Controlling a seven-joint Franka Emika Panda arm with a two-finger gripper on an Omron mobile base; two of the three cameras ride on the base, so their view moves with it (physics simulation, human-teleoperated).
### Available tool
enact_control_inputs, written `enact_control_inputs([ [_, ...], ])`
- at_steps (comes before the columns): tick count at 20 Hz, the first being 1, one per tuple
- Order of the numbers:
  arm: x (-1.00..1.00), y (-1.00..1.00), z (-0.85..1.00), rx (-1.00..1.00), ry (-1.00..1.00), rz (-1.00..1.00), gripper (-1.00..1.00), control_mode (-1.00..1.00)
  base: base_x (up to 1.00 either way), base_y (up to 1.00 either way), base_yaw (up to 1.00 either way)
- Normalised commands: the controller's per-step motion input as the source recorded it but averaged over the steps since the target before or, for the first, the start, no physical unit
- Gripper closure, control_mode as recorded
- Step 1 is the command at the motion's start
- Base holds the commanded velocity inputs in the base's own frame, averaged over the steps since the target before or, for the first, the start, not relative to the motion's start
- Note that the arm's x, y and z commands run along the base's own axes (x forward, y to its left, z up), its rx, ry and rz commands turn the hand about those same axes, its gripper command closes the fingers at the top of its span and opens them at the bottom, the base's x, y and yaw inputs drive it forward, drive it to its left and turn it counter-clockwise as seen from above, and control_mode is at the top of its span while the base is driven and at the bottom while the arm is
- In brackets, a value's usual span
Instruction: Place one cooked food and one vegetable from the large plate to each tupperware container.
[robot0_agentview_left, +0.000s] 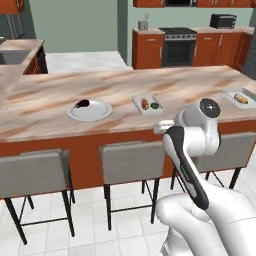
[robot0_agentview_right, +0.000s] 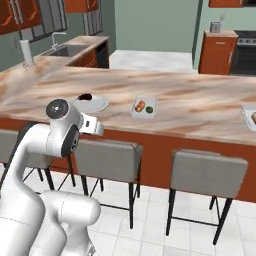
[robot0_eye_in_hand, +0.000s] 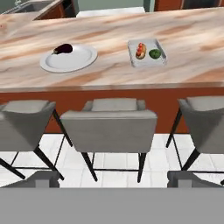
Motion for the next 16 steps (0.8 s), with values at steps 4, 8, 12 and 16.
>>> enact_control_inputs([
  [4,0.00,0.00,0.00,0.00,0.00,0.00,-1.00,1.00,0.52,1.00,-0.01],
  [8,0.00,0.00,0.00,0.00,0.00,0.00,-1.00,1.00,0.89,0.79,-0.04],
  [12,0.00,0.00,0.00,0.00,0.00,0.00,-1.00,1.00,0.99,0.28,-0.03],
  [16,0.00,0.00,0.00,0.00,0.00,0.00,-1.00,1.00,1.00,0.27,-0.01],
])
